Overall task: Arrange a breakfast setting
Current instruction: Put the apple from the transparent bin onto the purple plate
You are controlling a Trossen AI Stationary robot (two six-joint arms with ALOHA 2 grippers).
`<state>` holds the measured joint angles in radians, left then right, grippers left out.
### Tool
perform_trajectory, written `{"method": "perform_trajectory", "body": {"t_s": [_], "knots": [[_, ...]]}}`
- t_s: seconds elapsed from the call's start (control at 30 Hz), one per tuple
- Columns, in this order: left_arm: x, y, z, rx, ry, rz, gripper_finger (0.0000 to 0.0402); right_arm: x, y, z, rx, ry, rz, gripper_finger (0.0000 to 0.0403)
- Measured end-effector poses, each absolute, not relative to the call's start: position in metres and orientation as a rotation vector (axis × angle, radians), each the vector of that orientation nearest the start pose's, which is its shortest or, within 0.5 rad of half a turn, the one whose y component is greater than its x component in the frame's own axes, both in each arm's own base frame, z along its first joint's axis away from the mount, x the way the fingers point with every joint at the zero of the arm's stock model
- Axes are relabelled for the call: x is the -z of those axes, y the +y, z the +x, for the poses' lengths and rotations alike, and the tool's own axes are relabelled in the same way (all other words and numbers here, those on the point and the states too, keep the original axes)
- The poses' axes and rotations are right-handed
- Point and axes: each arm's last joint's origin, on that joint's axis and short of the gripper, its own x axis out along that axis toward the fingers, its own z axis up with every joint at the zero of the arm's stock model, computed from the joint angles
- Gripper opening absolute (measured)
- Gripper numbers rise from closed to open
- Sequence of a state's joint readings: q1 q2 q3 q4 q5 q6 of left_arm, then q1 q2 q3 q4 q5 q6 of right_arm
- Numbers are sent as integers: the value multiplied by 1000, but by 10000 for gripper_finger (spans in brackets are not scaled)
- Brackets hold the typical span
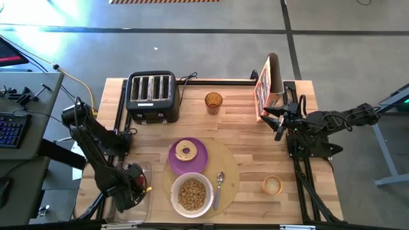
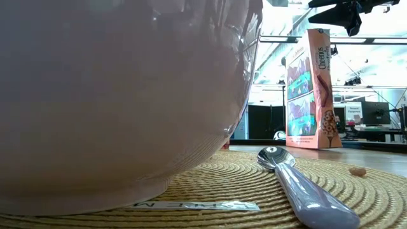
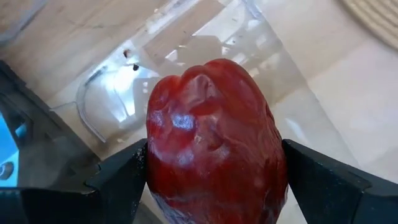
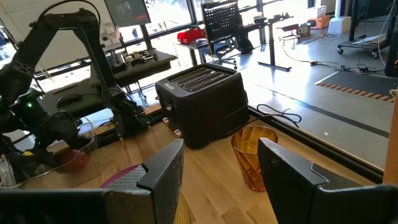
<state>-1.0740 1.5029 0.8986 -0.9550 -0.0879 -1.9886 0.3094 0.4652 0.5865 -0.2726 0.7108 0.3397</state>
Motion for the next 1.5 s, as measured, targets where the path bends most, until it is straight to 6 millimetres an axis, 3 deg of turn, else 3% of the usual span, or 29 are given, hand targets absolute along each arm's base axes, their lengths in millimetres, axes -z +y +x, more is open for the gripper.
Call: {"method": "perform_trajectory", "body": {"t_s": [0.37,0.77,0.97,1.5], "knots": [[-211,-196,111,-591,1312,-812,325,-298,15,109,419,64,260,188],[-241,-177,111,-485,947,-865,325,-298,15,109,424,57,263,188],[-244,-170,119,-479,841,-813,325,-299,15,109,426,35,338,188],[-246,-164,137,-464,830,-815,325,-315,15,110,388,-105,379,188]]}}
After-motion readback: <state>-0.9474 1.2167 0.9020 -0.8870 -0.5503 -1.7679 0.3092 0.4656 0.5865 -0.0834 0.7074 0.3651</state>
